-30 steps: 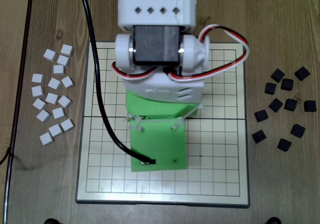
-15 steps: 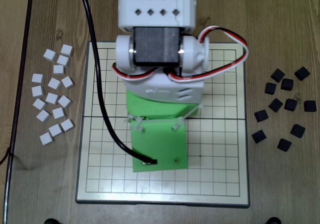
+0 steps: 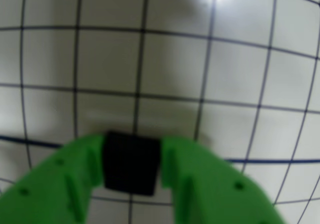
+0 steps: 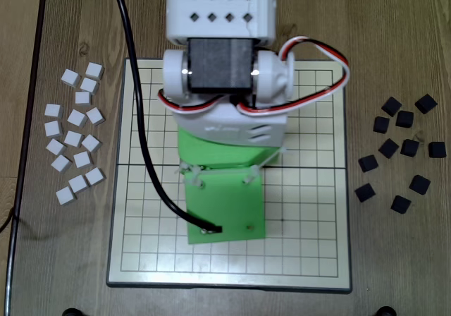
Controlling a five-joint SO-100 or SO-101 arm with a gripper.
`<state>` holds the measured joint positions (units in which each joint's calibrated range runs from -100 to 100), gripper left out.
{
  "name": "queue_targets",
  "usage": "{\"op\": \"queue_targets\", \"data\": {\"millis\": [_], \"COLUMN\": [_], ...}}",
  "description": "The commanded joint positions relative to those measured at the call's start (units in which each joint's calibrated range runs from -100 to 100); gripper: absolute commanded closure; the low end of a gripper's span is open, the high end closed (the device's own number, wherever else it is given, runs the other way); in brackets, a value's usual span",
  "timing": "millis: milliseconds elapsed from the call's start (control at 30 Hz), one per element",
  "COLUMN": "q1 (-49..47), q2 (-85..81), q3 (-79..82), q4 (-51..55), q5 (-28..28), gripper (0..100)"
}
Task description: Grasp a Black stone and put it on the board on position (0,0).
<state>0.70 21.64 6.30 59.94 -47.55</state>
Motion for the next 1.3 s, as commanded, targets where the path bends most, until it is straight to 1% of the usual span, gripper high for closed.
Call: {"op": "queue_targets", "data": {"millis": [0,433,633,900,1133,1267], "q1": [1.1,0.1,0.0,-0.1,-0.1,-0.5], "q2": [-1.6,-3.5,-4.6,-6.6,-7.3,-7.3], "q3": [-0.5,-0.3,-0.5,-4.0,-7.5,-9.6], "q4": [-0.7,1.8,2.2,8.5,11.5,13.7], "q5": [-0.1,-1.3,-0.9,-0.9,-0.6,-0.7], "gripper": [90,89,87,88,88,92]}}
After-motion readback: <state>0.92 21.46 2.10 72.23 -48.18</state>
